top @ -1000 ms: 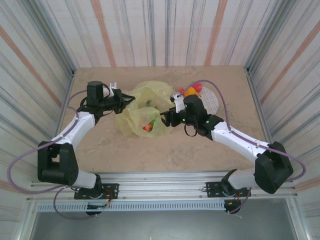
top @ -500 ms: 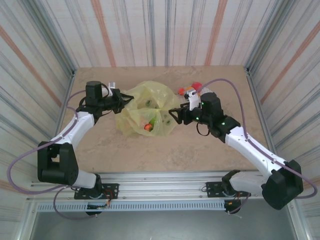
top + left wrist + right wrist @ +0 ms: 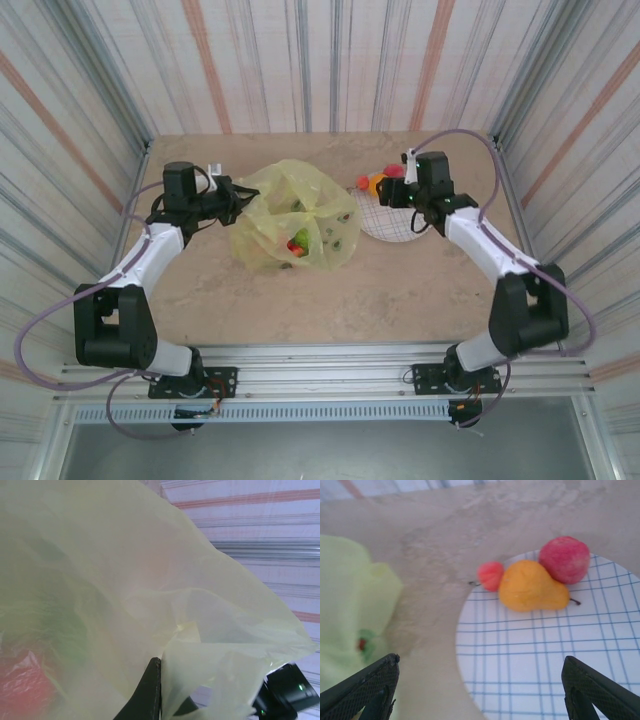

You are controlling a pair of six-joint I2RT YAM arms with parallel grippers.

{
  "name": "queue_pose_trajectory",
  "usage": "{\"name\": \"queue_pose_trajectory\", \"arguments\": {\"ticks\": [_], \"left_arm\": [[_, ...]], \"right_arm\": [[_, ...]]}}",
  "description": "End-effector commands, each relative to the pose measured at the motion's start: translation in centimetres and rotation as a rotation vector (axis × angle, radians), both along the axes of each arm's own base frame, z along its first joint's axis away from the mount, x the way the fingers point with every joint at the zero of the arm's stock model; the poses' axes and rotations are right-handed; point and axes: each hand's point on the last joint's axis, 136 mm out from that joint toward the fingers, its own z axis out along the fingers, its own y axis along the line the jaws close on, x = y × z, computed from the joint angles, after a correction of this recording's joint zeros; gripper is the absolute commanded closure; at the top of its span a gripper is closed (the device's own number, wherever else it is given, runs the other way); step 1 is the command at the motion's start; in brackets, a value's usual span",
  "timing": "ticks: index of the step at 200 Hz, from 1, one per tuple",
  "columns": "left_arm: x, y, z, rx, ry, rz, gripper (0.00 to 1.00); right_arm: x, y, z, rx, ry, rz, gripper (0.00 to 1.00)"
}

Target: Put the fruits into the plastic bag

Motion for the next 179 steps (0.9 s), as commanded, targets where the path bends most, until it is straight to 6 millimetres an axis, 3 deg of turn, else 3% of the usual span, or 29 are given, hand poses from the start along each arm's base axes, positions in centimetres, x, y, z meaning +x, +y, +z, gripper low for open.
{"name": "queue_pose_trajectory", "arguments": {"ticks": [1, 44, 81, 179], "left_arm": [[-0.2, 0.2, 0.6, -0.016, -0.017, -0.006, 1.0], [0.1, 0.5, 0.2, -0.018, -0.008, 0.002, 1.0], [0.2, 0.7, 0.1, -0.023, 0.0, 0.005, 1.0], [0.3, 0.8, 0.1, -0.026, 0.0, 0.007, 1.0]], "right_arm": [[1.7, 0.0, -2.0, -0.129, 0.041, 0.065, 0.14], [5.6, 0.2, -5.8, -0.339, 0.091, 0.174, 0.12], [7.1, 0.6, -8.7, -0.503, 0.138, 0.23, 0.11], [9.7, 1.2, -11.1, -0.783, 0.146, 0.3, 0.1]]}}
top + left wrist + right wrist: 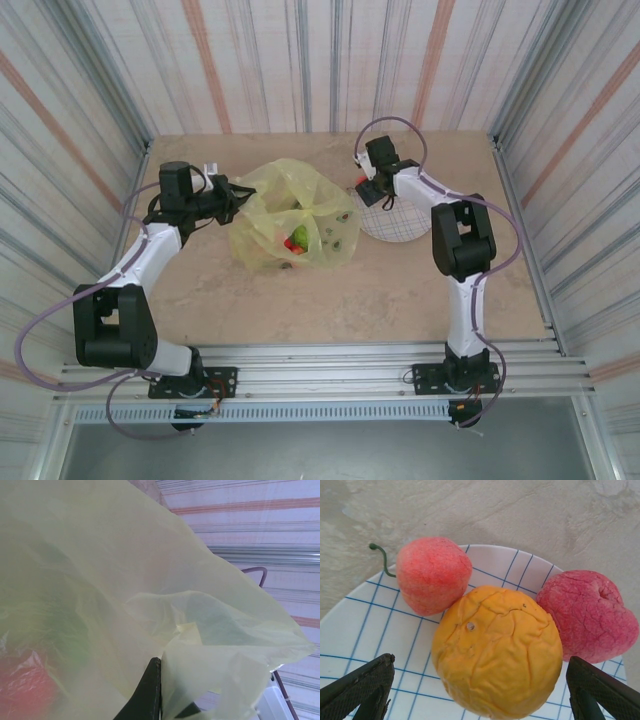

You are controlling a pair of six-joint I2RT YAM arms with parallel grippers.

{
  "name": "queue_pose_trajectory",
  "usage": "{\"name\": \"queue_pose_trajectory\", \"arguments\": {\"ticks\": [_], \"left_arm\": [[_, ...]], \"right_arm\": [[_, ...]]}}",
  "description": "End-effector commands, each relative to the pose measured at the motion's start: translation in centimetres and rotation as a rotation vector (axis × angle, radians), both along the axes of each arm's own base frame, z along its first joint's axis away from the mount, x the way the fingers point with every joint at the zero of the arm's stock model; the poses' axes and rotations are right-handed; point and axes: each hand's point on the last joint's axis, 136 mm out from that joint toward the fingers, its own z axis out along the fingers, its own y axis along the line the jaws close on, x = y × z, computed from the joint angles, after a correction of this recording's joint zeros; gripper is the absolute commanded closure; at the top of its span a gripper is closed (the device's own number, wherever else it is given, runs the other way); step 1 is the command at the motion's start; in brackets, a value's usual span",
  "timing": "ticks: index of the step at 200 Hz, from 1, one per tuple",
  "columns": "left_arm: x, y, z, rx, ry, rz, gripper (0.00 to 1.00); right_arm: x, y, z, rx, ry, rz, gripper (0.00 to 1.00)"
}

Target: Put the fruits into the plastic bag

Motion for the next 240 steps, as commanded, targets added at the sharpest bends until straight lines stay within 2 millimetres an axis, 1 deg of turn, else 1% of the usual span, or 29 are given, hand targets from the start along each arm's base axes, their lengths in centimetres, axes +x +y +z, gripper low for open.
{"name": "queue_pose_trajectory", "arguments": {"ticks": [1, 61, 112, 144, 185, 219, 240], "left_arm": [[0.0, 0.1, 0.0, -0.016, 0.0, -0.008, 1.0], [0.0, 0.1, 0.0, -0.016, -0.001, -0.01, 1.0], [0.0, 0.0, -0.1, -0.018, 0.001, -0.012, 1.0], [0.0, 0.1, 0.0, -0.019, 0.0, -0.011, 1.0], [0.0, 0.0, 0.1, -0.021, 0.0, -0.011, 1.0], [-0.1, 0.0, 0.2, -0.023, -0.004, -0.012, 1.0], [-0.1, 0.0, 0.2, -0.027, -0.003, -0.01, 1.0]], "right_arm": [[0.5, -0.4, -0.2, -0.101, 0.006, 0.03, 0.1], [1.4, 0.0, -1.3, -0.152, 0.016, 0.057, 0.12], [1.3, -0.1, -1.7, -0.18, 0.024, 0.058, 0.2], [0.8, 0.0, -1.2, -0.158, 0.026, 0.044, 0.27], [-1.0, -0.3, 0.2, -0.123, 0.022, 0.01, 0.31], [-3.5, -0.5, 1.8, -0.044, 0.014, -0.043, 0.35], [-5.2, -0.7, 3.3, 0.033, 0.004, -0.088, 0.37]]}}
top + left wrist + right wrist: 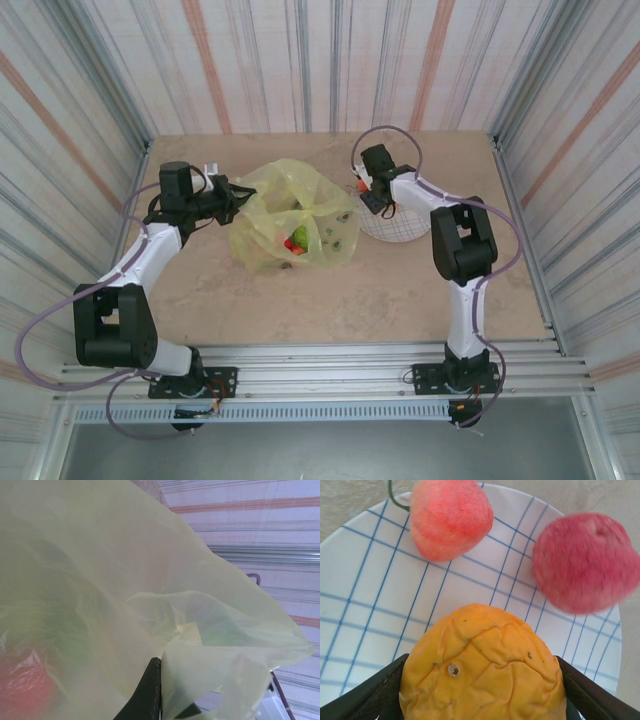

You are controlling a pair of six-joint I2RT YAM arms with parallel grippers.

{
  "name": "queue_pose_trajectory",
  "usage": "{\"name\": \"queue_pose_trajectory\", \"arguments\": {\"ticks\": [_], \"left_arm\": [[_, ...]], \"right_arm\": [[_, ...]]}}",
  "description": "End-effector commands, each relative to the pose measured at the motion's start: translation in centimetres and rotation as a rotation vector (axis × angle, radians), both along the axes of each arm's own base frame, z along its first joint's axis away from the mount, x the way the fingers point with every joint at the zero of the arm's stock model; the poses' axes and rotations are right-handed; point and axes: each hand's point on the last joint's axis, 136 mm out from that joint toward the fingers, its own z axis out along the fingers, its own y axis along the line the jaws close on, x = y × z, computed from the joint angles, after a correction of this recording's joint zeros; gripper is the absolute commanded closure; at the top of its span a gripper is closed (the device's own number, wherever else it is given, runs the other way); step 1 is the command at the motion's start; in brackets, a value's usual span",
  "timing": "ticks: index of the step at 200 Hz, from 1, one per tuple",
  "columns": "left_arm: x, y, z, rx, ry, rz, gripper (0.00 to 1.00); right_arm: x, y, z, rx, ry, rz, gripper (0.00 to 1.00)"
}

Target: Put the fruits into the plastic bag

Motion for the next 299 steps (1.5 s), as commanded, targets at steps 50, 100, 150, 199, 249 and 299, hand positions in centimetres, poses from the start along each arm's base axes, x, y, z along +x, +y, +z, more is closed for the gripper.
{"name": "queue_pose_trajectory", "arguments": {"ticks": [50, 100, 150, 199, 249, 299], "left_arm": [[-0.1, -0.2, 0.3, -0.024, -0.008, -0.012, 1.0], [-0.2, -0.6, 0.3, -0.019, -0.012, -0.02, 1.0], [-0.4, -0.8, 0.4, -0.015, -0.017, -0.025, 1.0], [-0.6, -1.1, 0.7, -0.015, -0.023, -0.034, 1.0], [-0.6, -1.1, 0.8, -0.018, -0.027, -0.036, 1.0], [-0.7, -1.2, 0.9, -0.019, -0.028, -0.039, 1.0]], "right_arm": [[-6.9, 2.0, 9.1, 0.461, -0.066, -0.136, 0.4], [-14.9, 6.0, 13.5, 0.634, -0.042, 0.036, 0.39], [-20.0, 11.8, 14.6, 0.824, 0.007, 0.263, 0.38], [-18.1, 15.4, 13.2, 0.829, 0.026, 0.273, 0.41], [-16.3, 17.3, 10.2, 0.916, 0.089, 0.156, 0.41], [-15.3, 21.5, 9.7, 0.972, 0.043, 0.189, 0.38]]}}
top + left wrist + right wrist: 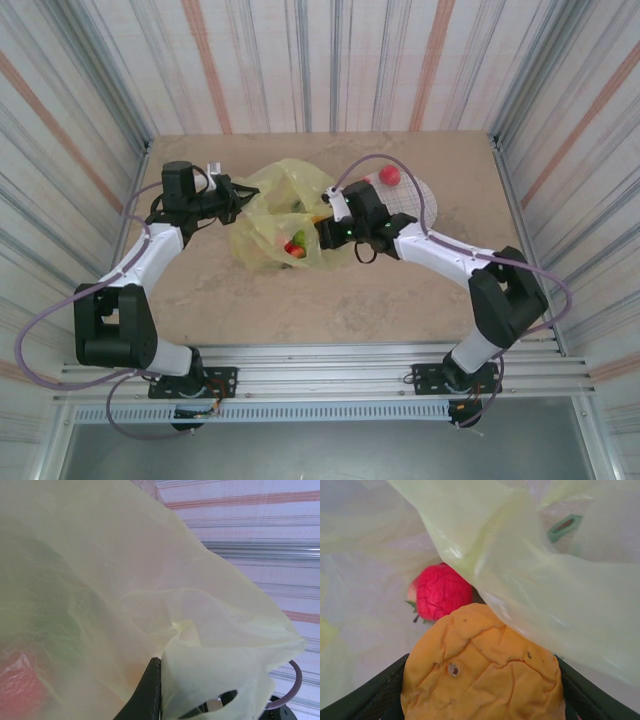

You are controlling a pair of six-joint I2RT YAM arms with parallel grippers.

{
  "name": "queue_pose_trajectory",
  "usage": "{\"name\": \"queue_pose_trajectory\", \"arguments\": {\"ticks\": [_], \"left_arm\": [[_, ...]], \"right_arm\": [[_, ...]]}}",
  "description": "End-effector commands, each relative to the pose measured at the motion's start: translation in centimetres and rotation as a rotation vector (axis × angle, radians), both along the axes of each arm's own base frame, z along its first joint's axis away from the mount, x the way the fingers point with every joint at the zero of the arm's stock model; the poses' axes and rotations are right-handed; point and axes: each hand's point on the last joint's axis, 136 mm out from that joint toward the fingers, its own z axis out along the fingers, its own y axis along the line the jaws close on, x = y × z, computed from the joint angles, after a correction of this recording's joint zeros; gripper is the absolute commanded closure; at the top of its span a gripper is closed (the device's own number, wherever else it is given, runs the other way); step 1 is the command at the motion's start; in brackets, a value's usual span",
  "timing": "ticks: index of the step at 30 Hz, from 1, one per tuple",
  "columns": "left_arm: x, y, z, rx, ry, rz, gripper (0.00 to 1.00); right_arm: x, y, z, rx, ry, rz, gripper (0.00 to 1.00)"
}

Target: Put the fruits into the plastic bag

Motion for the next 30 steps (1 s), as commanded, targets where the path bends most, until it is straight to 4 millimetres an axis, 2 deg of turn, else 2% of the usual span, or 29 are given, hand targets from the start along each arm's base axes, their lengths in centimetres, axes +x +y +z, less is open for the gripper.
{"name": "queue_pose_trajectory", "arguments": {"ticks": [1, 5, 9, 15, 20, 25, 30], "left_arm": [[-0.6, -0.4, 0.6, -0.009, -0.019, -0.025, 1.0], [-0.6, -0.5, 0.6, -0.01, -0.018, -0.026, 1.0], [-0.6, -0.6, 0.6, -0.009, -0.021, -0.03, 1.0], [-0.6, -0.6, 0.6, -0.009, -0.02, -0.03, 1.0], [-0.6, -0.7, 0.5, -0.009, -0.016, -0.03, 1.0], [-0.6, -0.6, 0.4, -0.008, -0.016, -0.03, 1.0], [-0.6, -0.6, 0.3, -0.009, -0.012, -0.028, 1.0]], "right_arm": [[1.1, 3.1, 1.8, 0.091, -0.053, -0.01, 0.38], [2.5, 4.6, 1.7, 0.089, -0.09, -0.071, 0.37], [4.4, 4.6, 1.8, 0.049, -0.136, -0.167, 0.34], [6.0, 5.1, -0.2, -0.022, -0.132, -0.215, 0.28], [6.3, 6.3, -1.1, -0.019, -0.107, -0.188, 0.23], [5.4, 7.5, -1.0, 0.021, -0.082, -0.107, 0.18], [4.7, 7.0, -0.6, 0.039, -0.086, -0.087, 0.15]]}}
